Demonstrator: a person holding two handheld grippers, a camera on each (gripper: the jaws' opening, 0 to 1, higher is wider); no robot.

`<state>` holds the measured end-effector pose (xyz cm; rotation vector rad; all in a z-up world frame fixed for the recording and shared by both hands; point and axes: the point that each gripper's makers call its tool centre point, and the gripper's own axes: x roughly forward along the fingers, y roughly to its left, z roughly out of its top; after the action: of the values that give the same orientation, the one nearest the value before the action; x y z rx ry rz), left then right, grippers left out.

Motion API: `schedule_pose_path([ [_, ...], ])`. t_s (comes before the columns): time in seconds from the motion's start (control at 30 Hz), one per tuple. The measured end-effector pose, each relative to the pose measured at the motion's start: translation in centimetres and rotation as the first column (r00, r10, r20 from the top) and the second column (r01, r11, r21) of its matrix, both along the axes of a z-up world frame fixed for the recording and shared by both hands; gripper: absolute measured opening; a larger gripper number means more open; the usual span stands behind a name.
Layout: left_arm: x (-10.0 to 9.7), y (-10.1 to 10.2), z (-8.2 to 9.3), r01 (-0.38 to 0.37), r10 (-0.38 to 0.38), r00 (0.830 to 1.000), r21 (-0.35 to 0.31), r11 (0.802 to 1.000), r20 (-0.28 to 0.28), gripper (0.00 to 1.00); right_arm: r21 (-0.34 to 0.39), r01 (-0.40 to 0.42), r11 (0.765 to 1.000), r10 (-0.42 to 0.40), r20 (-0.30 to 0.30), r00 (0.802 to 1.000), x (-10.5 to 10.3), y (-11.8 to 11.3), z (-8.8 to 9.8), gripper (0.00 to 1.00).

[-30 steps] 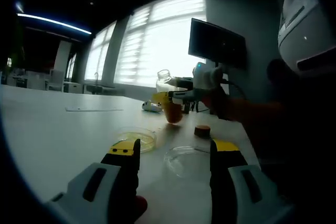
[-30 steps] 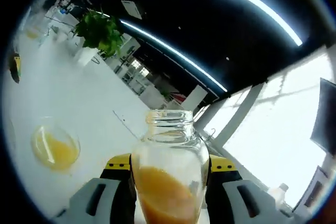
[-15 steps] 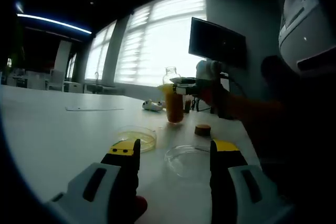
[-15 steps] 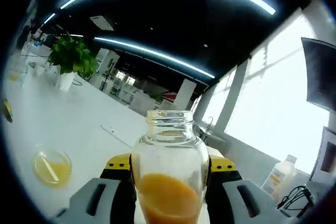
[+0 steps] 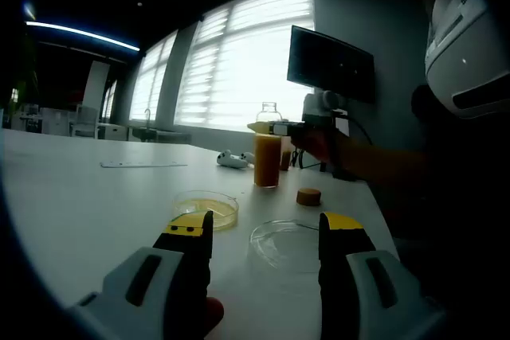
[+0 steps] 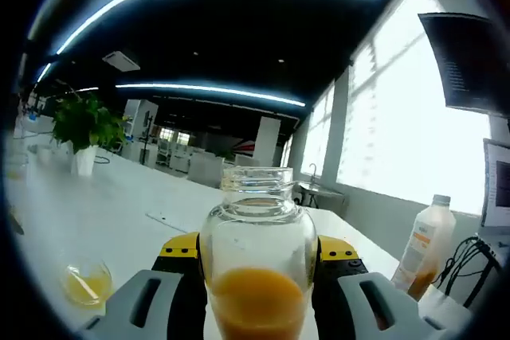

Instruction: Open the Petri dish lid, place the lid on the table, pour the liquid culture medium into the Petri dish, pick up the Petri dish lid from the table, and close the Petri dish

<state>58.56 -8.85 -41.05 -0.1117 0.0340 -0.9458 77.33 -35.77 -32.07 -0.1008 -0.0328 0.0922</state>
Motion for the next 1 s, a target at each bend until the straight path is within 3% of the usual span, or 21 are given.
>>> schedule_pose_path([
  [0.07, 0.0, 0.0, 0.0, 0.000, 0.000, 1.000, -0.001, 1.000, 0.000, 0.45, 0.052, -0.011, 0.999, 0.011, -0.002, 1.000, 0.1, -0.2, -0.1, 0.47],
  [0.3, 0.0, 0.1, 0.0, -0.002, 0.002, 1.000, -0.001, 1.000, -0.001, 0.45, 0.080, -0.011, 0.997, 0.011, -0.006, 1.000, 0.0, -0.2, -0.3, 0.47],
  [0.9, 0.0, 0.0, 0.0, -0.002, 0.002, 1.000, 0.002, 1.000, 0.003, 0.45, 0.086, -0.028, 0.996, 0.029, -0.006, 1.000, -0.1, 0.0, -0.4, 0.48],
  [1.0, 0.0, 0.0, 0.0, -0.003, 0.003, 1.000, 0.003, 1.000, 0.004, 0.45, 0.071, -0.031, 0.997, 0.033, -0.035, 0.999, 0.2, -0.1, -1.1, 0.57],
])
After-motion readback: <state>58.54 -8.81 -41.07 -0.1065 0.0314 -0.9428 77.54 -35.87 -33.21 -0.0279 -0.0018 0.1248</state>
